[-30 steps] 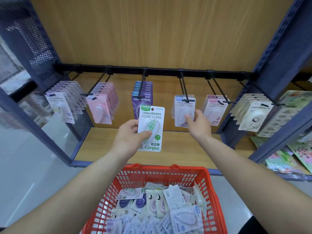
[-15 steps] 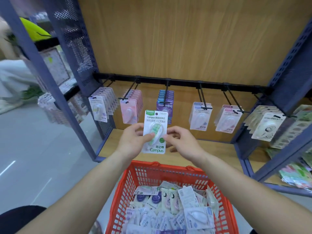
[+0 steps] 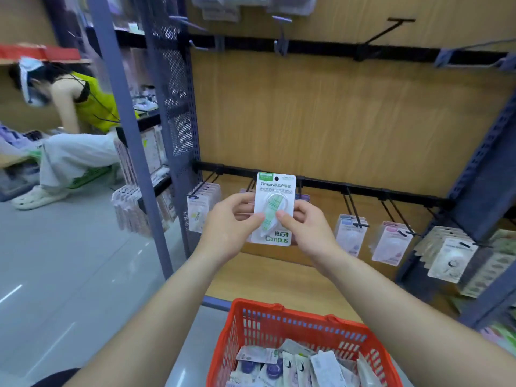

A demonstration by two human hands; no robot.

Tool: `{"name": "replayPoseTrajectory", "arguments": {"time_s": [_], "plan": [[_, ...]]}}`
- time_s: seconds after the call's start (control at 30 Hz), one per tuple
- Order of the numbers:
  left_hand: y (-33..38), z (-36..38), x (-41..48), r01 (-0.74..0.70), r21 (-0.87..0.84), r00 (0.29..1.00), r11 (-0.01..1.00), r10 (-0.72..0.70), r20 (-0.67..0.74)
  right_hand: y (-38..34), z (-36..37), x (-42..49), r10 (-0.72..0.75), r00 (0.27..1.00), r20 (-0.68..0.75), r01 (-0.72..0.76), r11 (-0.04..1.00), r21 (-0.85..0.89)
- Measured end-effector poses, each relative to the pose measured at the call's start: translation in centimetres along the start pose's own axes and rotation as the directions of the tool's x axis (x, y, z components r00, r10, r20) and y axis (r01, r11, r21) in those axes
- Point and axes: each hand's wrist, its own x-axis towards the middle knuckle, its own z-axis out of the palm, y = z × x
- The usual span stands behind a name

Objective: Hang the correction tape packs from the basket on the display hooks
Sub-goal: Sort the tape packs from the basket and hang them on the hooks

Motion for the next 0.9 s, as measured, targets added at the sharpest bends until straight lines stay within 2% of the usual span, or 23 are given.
{"name": "replayPoseTrajectory", "arguments": {"time_s": [0.1, 0.2, 0.37, 0.57, 0.7, 0.9], "plan": [[2.8, -2.3, 2.2, -0.052, 0.06, 0.995, 0.997, 0.057, -0.077, -3.3, 0.2, 2.5, -0.087, 0.993, -0.074, 0.085, 0.996, -0.03], [4.5, -4.9, 3.9, -0.123, 0.189, 0.981, 0.974, 0.148, -0.125, -6.5, 0.6, 5.3, -0.164, 0.977, -0.135, 0.16, 0.986, -0.041], [3.9, -8.3, 6.0, -0.16, 0.362, 0.947, 0.918, 0.246, -0.205, -10.6, 1.9, 10.1, -0.243, 0.955, -0.169, 0.233, 0.969, -0.081], [2.6, -12.3, 7.2, -0.131, 0.415, 0.899, 0.9, 0.284, -0.333, -14.8, 7.4, 15.5, -0.322, 0.944, -0.073, 0.304, 0.934, -0.185], [1.5, -14.2, 7.2, -0.099, 0.421, 0.884, 0.902, 0.274, -0.378, -17.6, 12.1, 19.0, -0.376, 0.925, -0.043, 0.362, 0.913, -0.19], [0.2, -15.9, 6.8, -0.077, 0.424, 0.892, 0.903, 0.252, -0.376, -18.6, 15.8, 22.4, -0.327, 0.942, -0.078, 0.304, 0.927, -0.221]]}}
